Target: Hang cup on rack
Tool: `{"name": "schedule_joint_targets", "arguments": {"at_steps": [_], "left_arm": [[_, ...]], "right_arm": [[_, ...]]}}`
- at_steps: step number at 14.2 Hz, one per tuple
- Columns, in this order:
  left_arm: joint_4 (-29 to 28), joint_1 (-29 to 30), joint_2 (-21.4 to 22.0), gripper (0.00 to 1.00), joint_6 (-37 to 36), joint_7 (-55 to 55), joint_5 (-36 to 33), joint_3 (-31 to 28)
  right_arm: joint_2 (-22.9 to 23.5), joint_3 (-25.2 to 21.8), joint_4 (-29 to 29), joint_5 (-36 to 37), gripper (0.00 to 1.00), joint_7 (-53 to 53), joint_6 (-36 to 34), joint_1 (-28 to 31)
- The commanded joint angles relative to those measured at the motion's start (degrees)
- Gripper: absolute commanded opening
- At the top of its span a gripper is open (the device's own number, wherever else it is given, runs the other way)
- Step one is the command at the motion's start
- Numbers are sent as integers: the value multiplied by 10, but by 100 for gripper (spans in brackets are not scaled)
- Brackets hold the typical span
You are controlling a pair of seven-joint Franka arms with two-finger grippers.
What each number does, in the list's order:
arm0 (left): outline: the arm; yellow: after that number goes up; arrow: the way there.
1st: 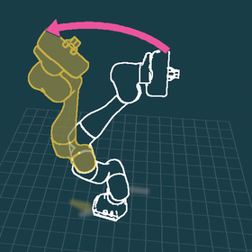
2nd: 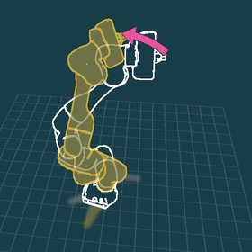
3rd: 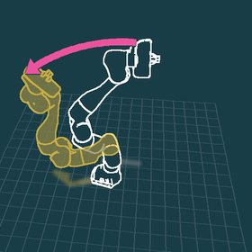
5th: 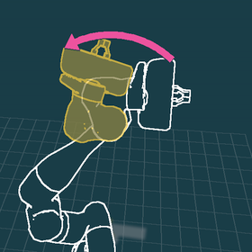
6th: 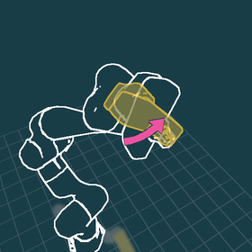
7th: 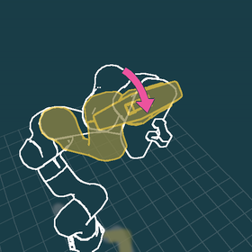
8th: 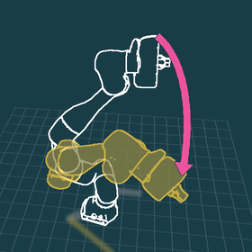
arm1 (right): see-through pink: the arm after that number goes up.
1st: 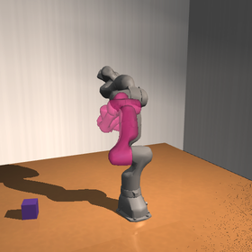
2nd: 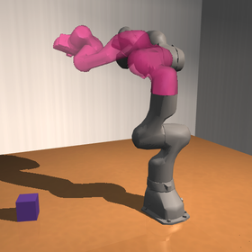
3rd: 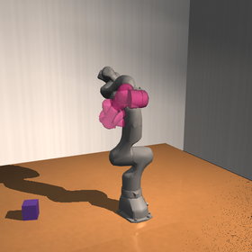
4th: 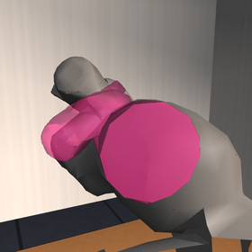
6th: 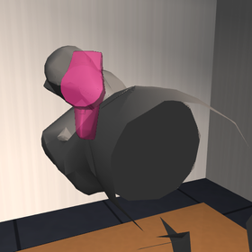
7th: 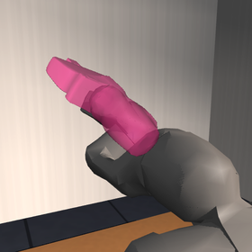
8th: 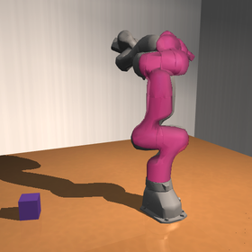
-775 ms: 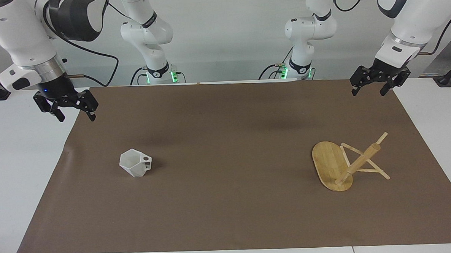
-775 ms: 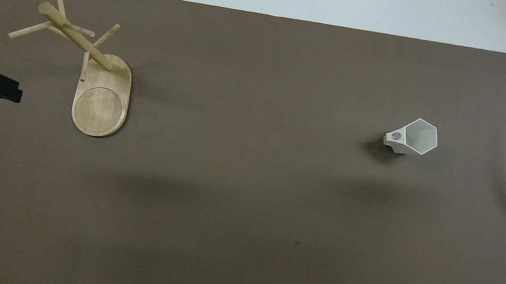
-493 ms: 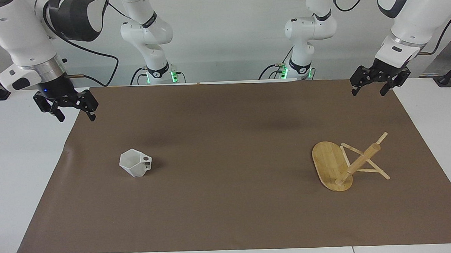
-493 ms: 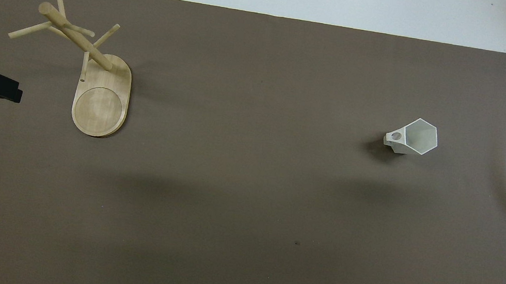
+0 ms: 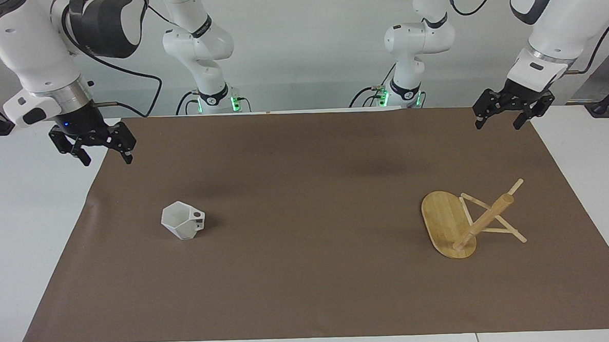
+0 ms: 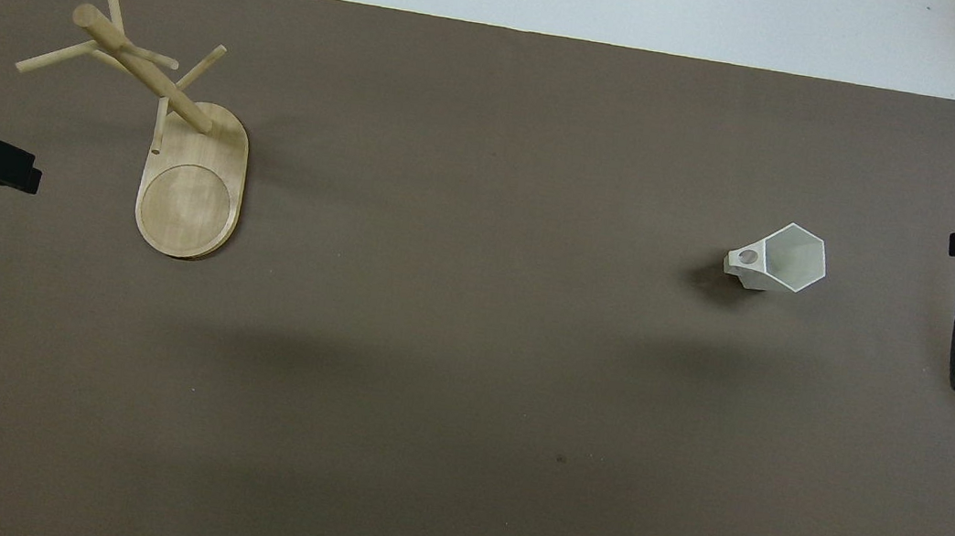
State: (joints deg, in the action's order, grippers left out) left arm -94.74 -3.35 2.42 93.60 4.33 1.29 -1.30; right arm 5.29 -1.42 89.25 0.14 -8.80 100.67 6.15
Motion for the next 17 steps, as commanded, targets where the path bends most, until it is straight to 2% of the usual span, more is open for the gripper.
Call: {"name": "schedule_joint_targets", "arguments": {"at_steps": [1,9,14,17], "left_arm": [[-19,6,16,100,5,2,-9,3],[-19,6,16,100,5,2,-9,3],[-19,6,16,100,5,2,-9,3],[-19,6,16,100,5,2,-9,3]], "right_arm": [[-16,3,52,-11,100,-12,52,2],[33,15,144,-12,100,23,195,1],[67,25,211,-12,100,38,313,1],[78,26,213,-12,100,46,320,1]]}}
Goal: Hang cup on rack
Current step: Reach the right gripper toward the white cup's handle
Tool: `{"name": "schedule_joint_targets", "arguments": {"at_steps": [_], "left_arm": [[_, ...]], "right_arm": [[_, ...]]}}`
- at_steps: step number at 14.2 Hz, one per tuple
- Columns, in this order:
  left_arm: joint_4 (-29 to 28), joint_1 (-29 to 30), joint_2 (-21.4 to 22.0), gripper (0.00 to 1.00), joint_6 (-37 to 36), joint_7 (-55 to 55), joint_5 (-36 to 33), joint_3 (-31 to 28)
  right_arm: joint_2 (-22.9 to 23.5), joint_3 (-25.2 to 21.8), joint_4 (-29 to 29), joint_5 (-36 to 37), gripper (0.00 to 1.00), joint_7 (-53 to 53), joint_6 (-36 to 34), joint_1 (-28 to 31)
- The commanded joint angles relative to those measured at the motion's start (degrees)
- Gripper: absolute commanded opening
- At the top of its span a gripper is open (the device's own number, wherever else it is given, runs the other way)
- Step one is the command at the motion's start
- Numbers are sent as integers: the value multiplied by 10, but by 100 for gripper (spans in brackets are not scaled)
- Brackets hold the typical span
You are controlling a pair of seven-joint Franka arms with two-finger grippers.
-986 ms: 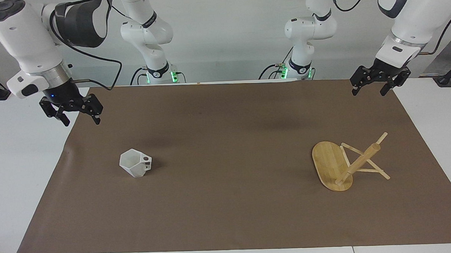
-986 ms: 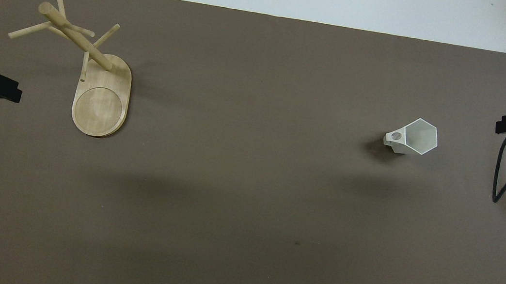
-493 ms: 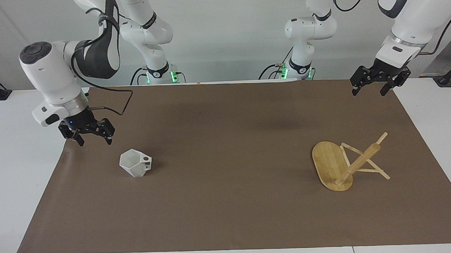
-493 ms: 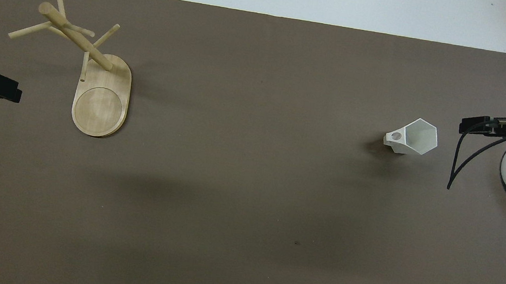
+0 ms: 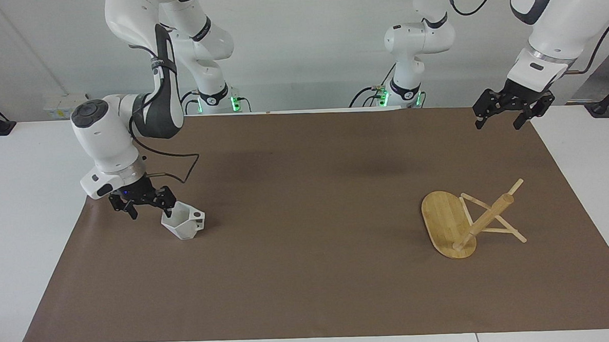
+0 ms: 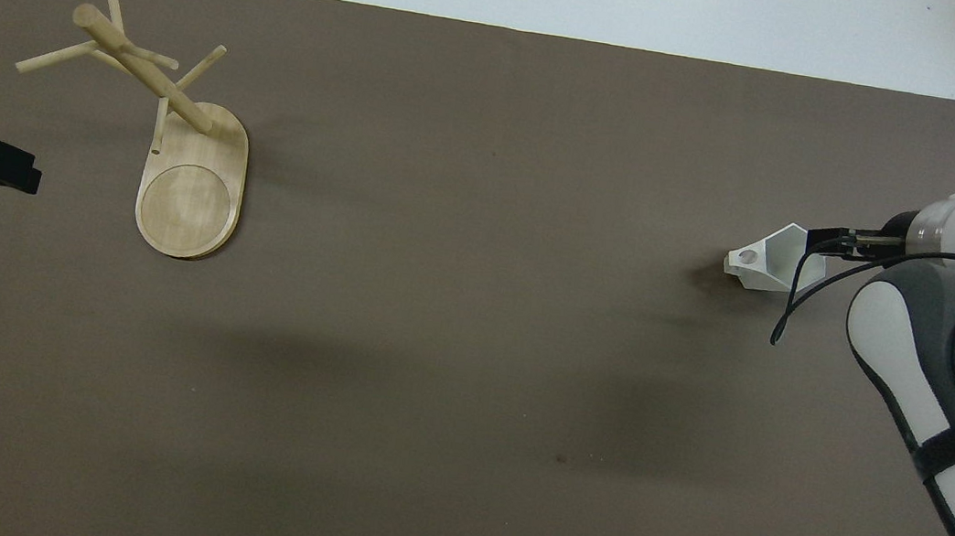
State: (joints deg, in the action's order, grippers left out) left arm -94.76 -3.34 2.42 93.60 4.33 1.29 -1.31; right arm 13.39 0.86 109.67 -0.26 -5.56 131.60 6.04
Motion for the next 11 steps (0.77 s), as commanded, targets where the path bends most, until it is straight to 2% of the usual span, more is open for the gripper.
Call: {"name": "schedule_joint_targets", "arguments": {"at_steps": [1,5,6,8,11], "left_arm": [[-18,6,16,100,5,2,-9,3],[-18,6,16,100,5,2,-9,3],[-18,6,16,100,5,2,-9,3],[-18,6,16,100,5,2,-9,3],[-18,6,16,100,5,2,-9,3]], "right_arm": [[-3,4,12,-8,100,21,10,2],[8,5,25,-8,99,27,32,2],[11,5,26,-8,94,27,37,2],[11,5,26,-8,74,27,35,2],[11,5,25,-8,23,27,27,2]]}}
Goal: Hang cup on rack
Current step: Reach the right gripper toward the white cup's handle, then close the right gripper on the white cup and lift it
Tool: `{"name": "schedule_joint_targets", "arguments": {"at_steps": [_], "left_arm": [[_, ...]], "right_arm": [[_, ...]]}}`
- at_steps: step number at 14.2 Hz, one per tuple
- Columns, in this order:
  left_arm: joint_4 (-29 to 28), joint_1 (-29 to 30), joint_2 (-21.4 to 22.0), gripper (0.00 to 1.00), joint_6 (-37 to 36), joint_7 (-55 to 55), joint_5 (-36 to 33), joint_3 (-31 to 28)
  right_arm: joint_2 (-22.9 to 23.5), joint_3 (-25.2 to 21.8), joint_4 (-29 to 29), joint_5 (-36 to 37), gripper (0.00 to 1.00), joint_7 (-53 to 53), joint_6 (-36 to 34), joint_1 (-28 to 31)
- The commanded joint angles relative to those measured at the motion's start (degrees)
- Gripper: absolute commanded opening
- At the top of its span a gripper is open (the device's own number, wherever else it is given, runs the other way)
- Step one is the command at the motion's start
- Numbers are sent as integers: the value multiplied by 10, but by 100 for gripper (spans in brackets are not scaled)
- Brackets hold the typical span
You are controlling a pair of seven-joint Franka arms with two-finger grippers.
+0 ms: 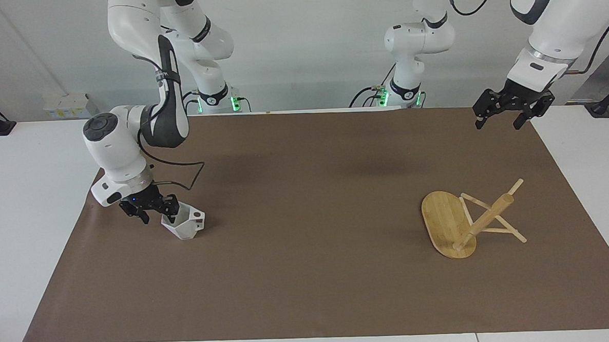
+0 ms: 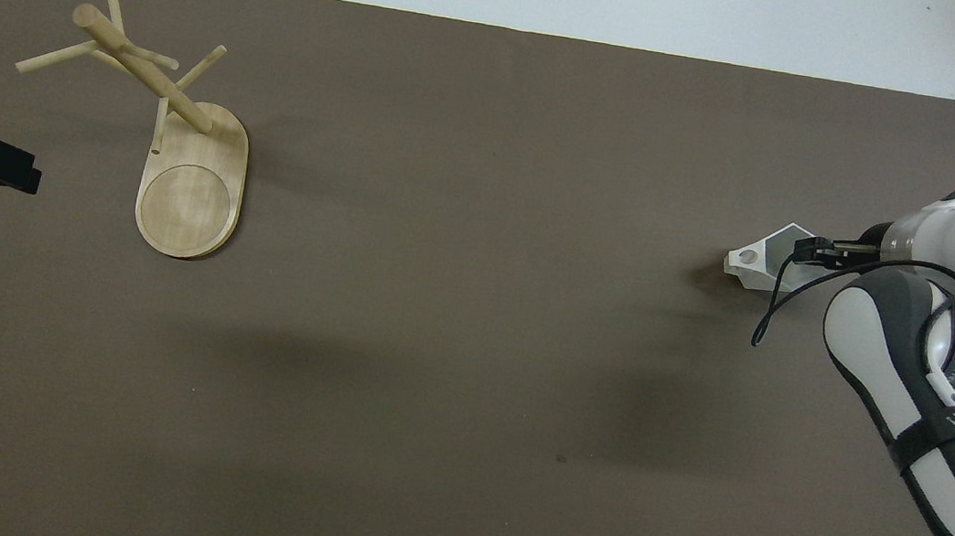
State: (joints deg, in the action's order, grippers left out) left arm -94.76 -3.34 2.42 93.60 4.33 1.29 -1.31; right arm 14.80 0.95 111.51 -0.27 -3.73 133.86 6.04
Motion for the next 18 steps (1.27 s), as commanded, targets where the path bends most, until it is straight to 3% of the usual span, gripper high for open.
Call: {"name": "schedule_joint_targets", "arguments": {"at_steps": [1,2,8,12,16,18], "left_arm": [[-18,6,16,100,6,2,-9,3],[-18,6,16,100,6,2,-9,3],[-18,6,16,100,5,2,-9,3],[-18,6,16,100,5,2,-9,3],[-18,6,16,100,5,2,-9,4],[-18,6,16,100,5,2,-9,3]], "right_arm": [[-3,4,5,-8,9,8,3,2],[-3,4,5,-8,0,8,1,2],[1,4,-9,-8,0,9,-18,2],[6,18,-68,-11,0,8,-87,2],[4,28,-142,-130,0,3,-178,2],[2,41,-145,-216,0,0,-192,2]]}}
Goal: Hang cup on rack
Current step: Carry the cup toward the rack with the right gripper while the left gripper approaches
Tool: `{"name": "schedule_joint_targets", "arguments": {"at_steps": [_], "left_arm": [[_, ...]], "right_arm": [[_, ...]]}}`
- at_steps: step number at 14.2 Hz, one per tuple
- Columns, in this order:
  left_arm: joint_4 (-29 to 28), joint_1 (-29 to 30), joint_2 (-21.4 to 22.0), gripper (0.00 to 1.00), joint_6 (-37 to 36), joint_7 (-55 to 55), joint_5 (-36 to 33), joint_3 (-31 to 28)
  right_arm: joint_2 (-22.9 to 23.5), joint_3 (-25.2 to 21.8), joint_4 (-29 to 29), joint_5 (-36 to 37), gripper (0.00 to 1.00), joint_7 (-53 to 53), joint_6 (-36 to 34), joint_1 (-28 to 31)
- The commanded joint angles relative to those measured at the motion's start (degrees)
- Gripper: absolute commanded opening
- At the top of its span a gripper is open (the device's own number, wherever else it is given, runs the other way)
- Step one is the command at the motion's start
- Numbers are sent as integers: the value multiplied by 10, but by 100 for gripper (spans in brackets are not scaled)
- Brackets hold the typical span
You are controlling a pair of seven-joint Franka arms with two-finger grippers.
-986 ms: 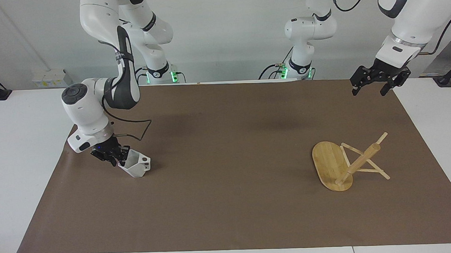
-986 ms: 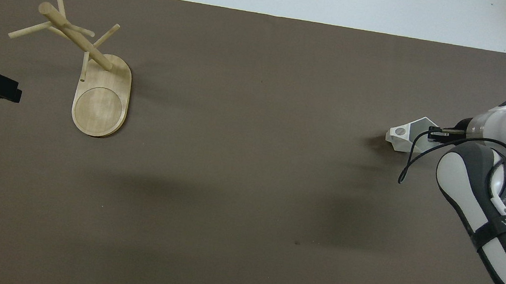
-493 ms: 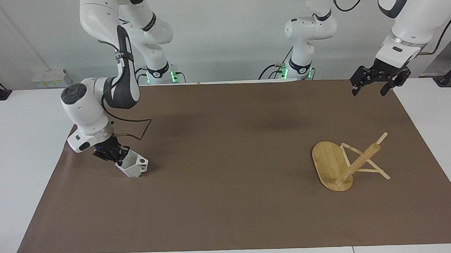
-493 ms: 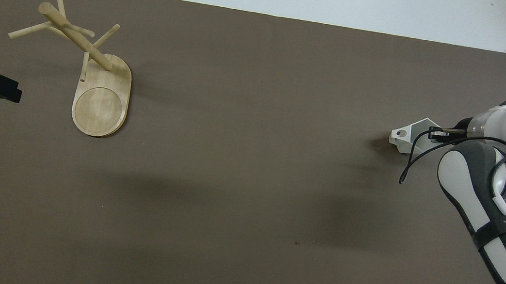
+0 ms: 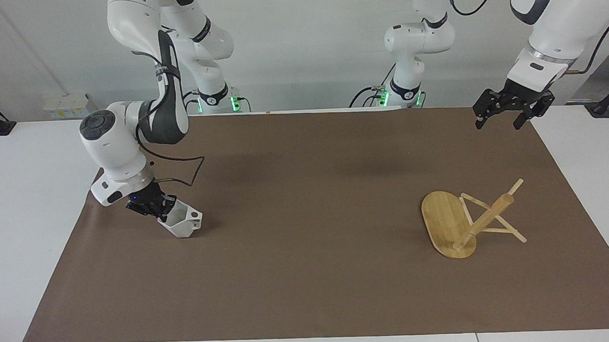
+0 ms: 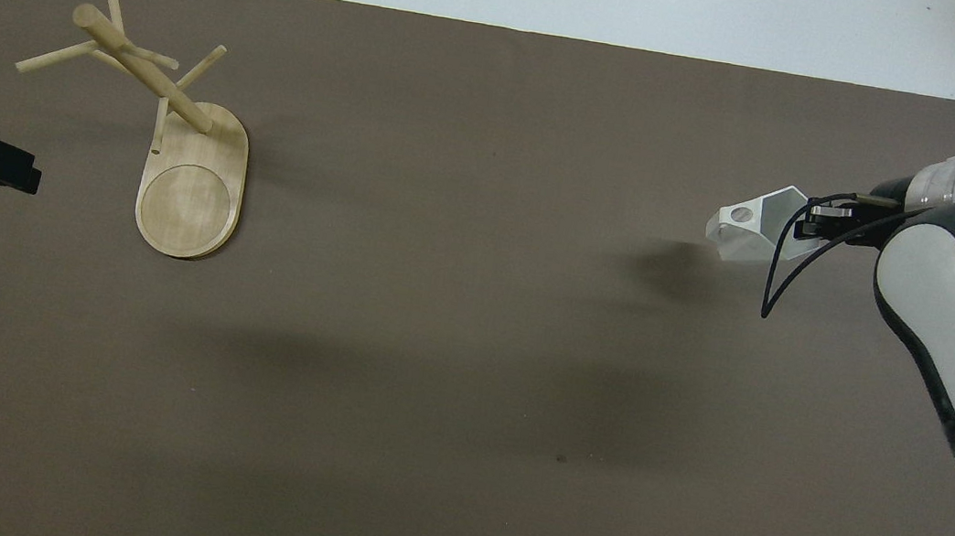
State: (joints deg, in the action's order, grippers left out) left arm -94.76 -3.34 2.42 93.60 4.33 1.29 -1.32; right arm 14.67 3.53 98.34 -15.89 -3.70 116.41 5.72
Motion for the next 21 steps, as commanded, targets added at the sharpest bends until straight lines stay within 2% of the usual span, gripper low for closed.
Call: {"name": "schedule_joint_targets", "arguments": {"at_steps": [1,4,6,13,17,21], "left_arm": [[-18,6,16,100,5,2,-9,3],[-18,6,16,100,5,2,-9,3],[-18,6,16,100,5,2,-9,3],[-18,6,16,100,5,2,-9,3],[-18,6,16,100,5,2,-9,3],[-18,6,16,100,5,2,-9,3]], "right_arm": [[3,23,-13,-96,0,-10,-22,5],[1,68,-13,-156,0,-80,-47,5],[1,98,-15,-178,0,-81,-57,5],[2,159,-28,-371,0,-81,-83,5],[2,187,-28,-443,0,-80,-84,5],[2,229,-27,-465,0,-75,-81,5]]}}
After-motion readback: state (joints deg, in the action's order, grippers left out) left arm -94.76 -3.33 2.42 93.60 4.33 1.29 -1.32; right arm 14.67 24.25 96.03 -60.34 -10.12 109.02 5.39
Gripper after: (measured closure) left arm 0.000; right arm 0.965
